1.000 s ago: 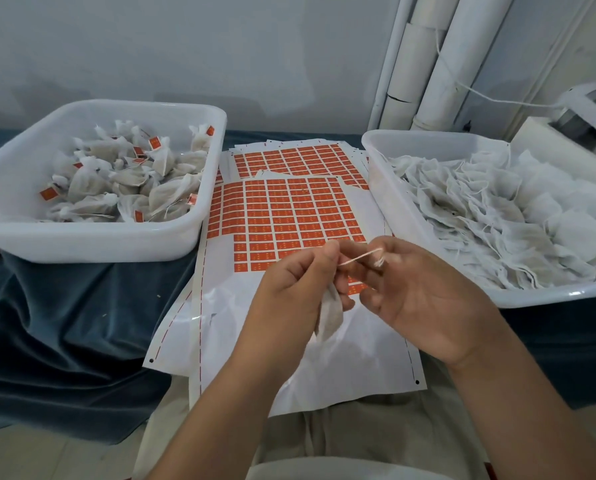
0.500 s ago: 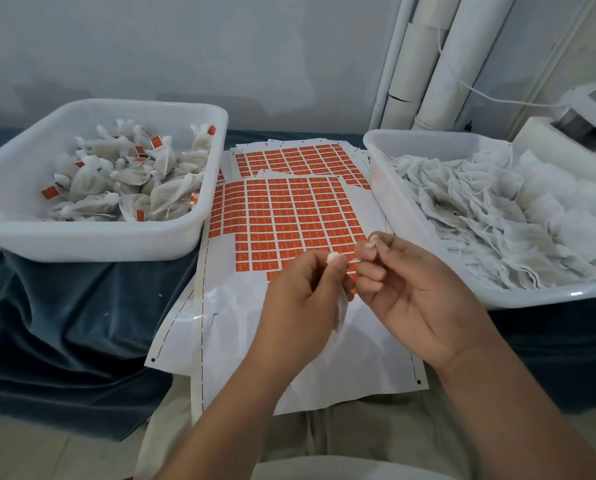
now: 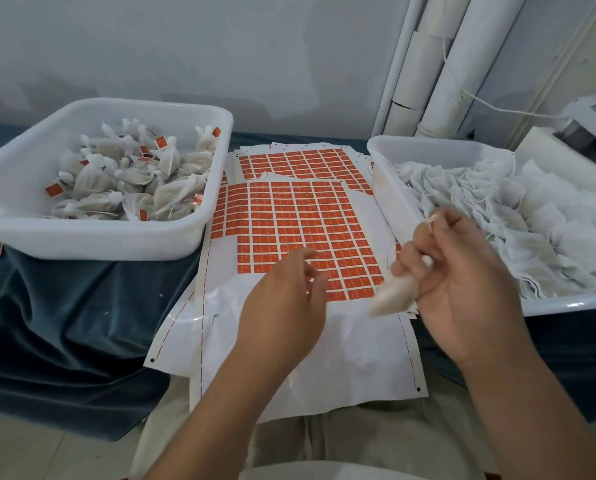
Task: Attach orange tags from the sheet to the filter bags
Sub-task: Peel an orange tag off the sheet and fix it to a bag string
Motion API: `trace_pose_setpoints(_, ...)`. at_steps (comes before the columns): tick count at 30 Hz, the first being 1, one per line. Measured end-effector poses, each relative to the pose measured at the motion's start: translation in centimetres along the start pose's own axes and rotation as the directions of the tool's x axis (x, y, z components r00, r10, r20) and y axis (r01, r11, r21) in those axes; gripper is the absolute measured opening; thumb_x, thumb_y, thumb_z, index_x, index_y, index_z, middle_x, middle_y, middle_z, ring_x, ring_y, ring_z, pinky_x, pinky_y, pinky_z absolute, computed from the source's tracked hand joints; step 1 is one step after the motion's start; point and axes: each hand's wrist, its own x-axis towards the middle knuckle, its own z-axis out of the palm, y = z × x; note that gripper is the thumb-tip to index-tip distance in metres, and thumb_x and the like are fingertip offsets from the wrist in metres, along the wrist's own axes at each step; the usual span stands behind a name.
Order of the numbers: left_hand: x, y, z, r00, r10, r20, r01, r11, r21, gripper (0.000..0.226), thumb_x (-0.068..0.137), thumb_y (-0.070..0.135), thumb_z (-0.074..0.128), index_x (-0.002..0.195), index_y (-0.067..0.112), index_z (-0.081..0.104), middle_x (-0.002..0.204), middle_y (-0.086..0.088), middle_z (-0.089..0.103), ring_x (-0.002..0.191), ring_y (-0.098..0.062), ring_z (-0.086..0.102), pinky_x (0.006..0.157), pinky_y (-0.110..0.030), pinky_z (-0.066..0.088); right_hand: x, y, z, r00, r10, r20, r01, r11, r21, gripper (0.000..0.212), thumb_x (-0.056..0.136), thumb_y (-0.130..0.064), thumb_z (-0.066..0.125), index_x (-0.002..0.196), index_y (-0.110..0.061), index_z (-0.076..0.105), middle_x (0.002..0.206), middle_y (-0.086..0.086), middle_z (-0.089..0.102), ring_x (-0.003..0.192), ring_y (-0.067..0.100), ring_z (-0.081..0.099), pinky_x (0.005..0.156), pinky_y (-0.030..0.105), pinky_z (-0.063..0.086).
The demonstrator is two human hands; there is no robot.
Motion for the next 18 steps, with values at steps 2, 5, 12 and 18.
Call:
trace_pose_setpoints(2,0.2,-0.8,0.5,0.999,0.009,-0.042,-0.001,0.981,0.194,0.055,0.097,0.058,0.059,0.146,0.04,0.041,0.147,0.018,0.055,0.128,-0.011,0.06,0.111,-0.039,0.046,0.2,-0.3,-0.7,0.992,-0.026,-0.125,-0.011,0.958,-0.287,0.011,0.101,-0.033,0.059,0.091,-0.035,0.063,0.064,-0.008,0.047,0.049,0.006,0.043,0.049,0.021,0.044)
trace_pose_setpoints(5,0.3,-1.6,1.6,0.999,0.052,0.005,-0.052,0.977,0.206,0.069,0.087,0.07,0.065,0.145,0.043,0.04,0.15,0.02,0.052,0.134,-0.012,0.054,0.117,-0.04,0.039,0.4,0.7,-1.7,1.0,0.017,-0.019,-0.024,0.456,-0.89,0.007,0.1,-0.055,0.056,0.099,-0.05,0.06,0.076,-0.018,0.068,0.059,0.0,0.064,0.05,0.015,0.047)
trace_pose_setpoints(12,1.6,-2.8,0.8,0.984,0.085,0.158,-0.121,0.964,0.238,0.075,0.078,0.074,0.073,0.142,0.046,0.046,0.143,0.024,0.057,0.129,-0.008,0.058,0.114,-0.039,0.045,0.5,4.9,-2.5,0.98,0.164,0.111,0.116,-0.019,-0.993,0.045,0.094,-0.06,0.066,0.135,-0.042,0.063,0.131,-0.022,0.068,0.105,-0.002,0.062,0.08,0.009,0.034)
trace_pose_setpoints(18,2.5,-4.2,-1.9,0.966,0.123,0.227,-0.206,0.896,0.394,0.095,0.072,0.086,0.066,0.153,0.048,0.032,0.167,0.018,0.027,0.156,-0.017,0.021,0.127,-0.051,0.011,0.5,7.3,-2.2,0.972,0.186,0.144,0.162,-0.083,-0.983,0.056,0.094,-0.065,0.062,0.145,-0.043,0.055,0.14,-0.017,0.064,0.121,0.01,0.064,0.096,0.022,0.04)
